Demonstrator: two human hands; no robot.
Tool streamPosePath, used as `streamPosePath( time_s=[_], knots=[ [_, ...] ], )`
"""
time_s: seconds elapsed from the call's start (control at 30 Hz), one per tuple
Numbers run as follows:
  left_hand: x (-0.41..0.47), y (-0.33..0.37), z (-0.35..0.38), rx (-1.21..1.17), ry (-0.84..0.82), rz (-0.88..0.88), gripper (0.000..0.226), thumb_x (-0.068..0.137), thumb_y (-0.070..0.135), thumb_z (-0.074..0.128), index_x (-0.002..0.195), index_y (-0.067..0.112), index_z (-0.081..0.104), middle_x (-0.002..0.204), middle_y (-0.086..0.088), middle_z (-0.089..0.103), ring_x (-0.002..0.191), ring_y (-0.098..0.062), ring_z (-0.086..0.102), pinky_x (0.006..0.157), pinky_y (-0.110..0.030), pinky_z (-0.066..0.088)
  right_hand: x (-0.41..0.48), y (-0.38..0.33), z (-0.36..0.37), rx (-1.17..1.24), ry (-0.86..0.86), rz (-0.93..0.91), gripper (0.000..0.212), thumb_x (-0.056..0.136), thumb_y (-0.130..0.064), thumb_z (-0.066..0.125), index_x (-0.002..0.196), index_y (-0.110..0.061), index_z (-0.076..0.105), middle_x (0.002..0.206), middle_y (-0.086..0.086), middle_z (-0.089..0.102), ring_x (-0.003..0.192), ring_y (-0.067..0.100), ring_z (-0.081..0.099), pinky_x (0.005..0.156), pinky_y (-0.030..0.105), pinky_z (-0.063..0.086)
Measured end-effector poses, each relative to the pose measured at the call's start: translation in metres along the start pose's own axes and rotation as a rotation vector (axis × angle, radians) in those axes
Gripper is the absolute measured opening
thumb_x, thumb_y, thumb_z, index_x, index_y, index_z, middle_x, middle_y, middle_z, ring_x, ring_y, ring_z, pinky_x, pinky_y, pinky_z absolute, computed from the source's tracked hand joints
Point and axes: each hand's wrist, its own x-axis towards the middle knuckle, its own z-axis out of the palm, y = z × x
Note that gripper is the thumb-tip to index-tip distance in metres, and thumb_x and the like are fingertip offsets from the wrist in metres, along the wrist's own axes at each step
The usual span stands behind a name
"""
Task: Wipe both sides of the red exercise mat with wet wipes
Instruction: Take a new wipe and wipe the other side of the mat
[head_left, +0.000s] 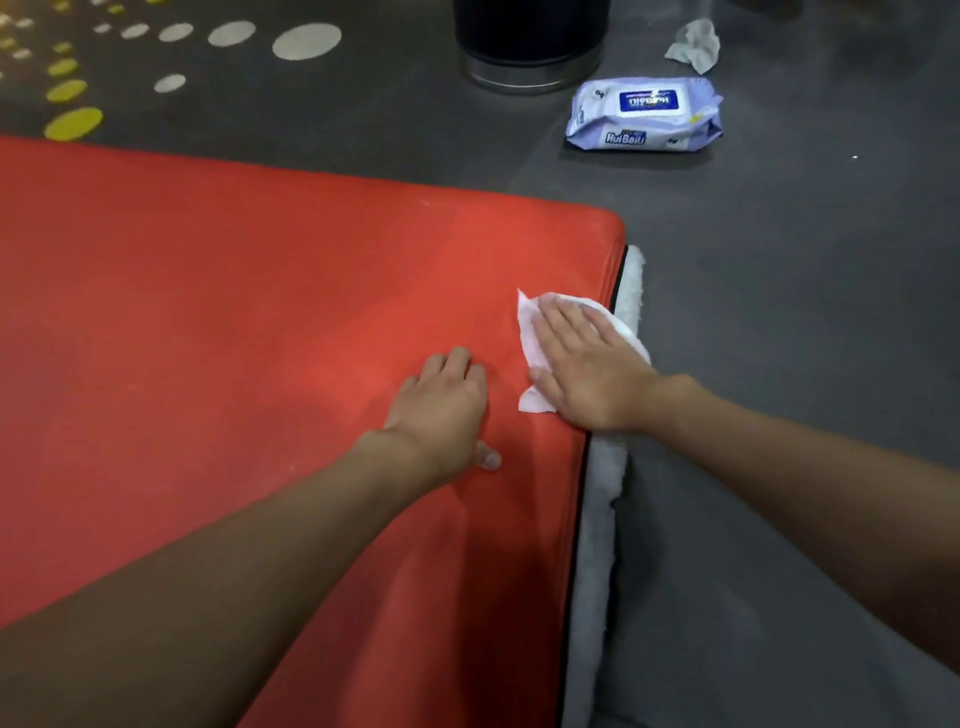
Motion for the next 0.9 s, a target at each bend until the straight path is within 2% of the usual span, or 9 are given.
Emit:
streamPosePath(
  time_s=[0.07,0.17,0.23,0.33,0.5,0.6,0.7,0.8,0.9],
  knots=[
    [-0.005,-0.003,0.003,-0.056,-0.005,0.041,0.092,0.070,0.047,0.082,0.139,0.007,0.037,0.148,-0.010,0.029,0.136,-0.029,0.030,0.113,-0.035,0.028,-0.023,-0.026,0.015,-0.015,-0.001,-0.095,0.076,0.095,-0.047,0.019,0.144,0.008,0.039,0.152,0.027,0.036,0.143,0.040,0.031,0.116,0.055,0.029],
    [-0.015,-0.014,0.005,-0.103,-0.203,0.091,0.122,0.071,0.045,0.083,0.154,0.003,0.005,0.164,-0.012,-0.006,0.151,-0.026,-0.003,0.121,-0.027,0.006,-0.049,-0.022,0.022,-0.094,-0.030,-0.354,0.073,0.099,-0.050,0.022,0.150,0.002,0.031,0.158,0.020,0.026,0.149,0.030,0.022,0.121,0.043,0.014],
    [-0.021,-0.017,0.007,-0.029,-0.257,0.109,0.132,0.071,0.050,0.082,0.155,0.007,-0.011,0.162,-0.011,-0.021,0.150,-0.025,-0.016,0.123,-0.031,0.003,-0.035,-0.009,0.010,-0.068,0.020,-0.229,0.074,0.099,-0.050,0.018,0.152,0.001,0.029,0.158,0.020,0.027,0.149,0.029,0.023,0.121,0.040,0.008],
    [-0.026,-0.013,0.011,0.027,-0.158,0.063,0.130,0.069,0.049,0.083,0.156,0.013,-0.005,0.164,-0.007,-0.014,0.151,-0.024,-0.008,0.123,-0.038,0.012,-0.035,-0.027,0.015,-0.019,0.033,-0.056,0.074,0.097,-0.046,0.018,0.147,0.006,0.034,0.155,0.026,0.032,0.147,0.036,0.026,0.121,0.048,0.015],
    [-0.045,-0.009,0.022,0.094,0.021,-0.036,0.111,0.071,0.060,0.075,0.155,0.024,0.012,0.153,-0.009,0.018,0.137,-0.030,0.024,0.107,-0.042,0.031,-0.069,-0.036,0.019,-0.086,0.000,-0.349,0.072,0.099,-0.049,0.023,0.152,0.000,0.028,0.160,0.019,0.024,0.150,0.029,0.020,0.121,0.043,0.014],
    [-0.053,-0.017,0.028,-0.024,-0.088,-0.010,0.115,0.076,0.056,0.074,0.157,0.021,0.000,0.163,-0.013,-0.005,0.149,-0.031,0.001,0.119,-0.041,0.017,-0.055,-0.036,0.015,-0.030,0.056,-0.105,0.072,0.099,-0.047,0.017,0.151,0.002,0.029,0.159,0.022,0.026,0.150,0.031,0.020,0.122,0.045,0.014],
    [-0.063,-0.028,0.032,-0.028,-0.258,0.071,0.132,0.070,0.051,0.082,0.155,0.021,-0.015,0.158,-0.015,-0.029,0.148,-0.030,-0.020,0.123,-0.040,0.004,-0.089,-0.074,0.027,-0.050,0.016,-0.215,0.070,0.099,-0.044,0.025,0.148,0.005,0.035,0.156,0.025,0.028,0.148,0.036,0.022,0.120,0.052,0.020],
    [-0.076,-0.027,0.036,0.012,-0.198,0.057,0.131,0.070,0.046,0.083,0.155,0.026,-0.014,0.160,-0.009,-0.027,0.149,-0.026,-0.019,0.123,-0.040,0.005,-0.109,-0.073,0.027,-0.075,-0.012,-0.423,0.069,0.100,-0.047,0.029,0.152,-0.001,0.030,0.160,0.019,0.024,0.150,0.029,0.019,0.121,0.046,0.018],
    [-0.080,-0.016,0.035,0.110,-0.086,0.001,0.125,0.068,0.050,0.082,0.157,0.026,-0.003,0.163,-0.011,-0.007,0.150,-0.030,-0.001,0.118,-0.044,0.018,-0.094,-0.067,0.022,-0.052,0.079,-0.212,0.067,0.101,-0.044,0.027,0.149,0.002,0.035,0.157,0.022,0.029,0.148,0.031,0.024,0.120,0.047,0.020]
  ],
)
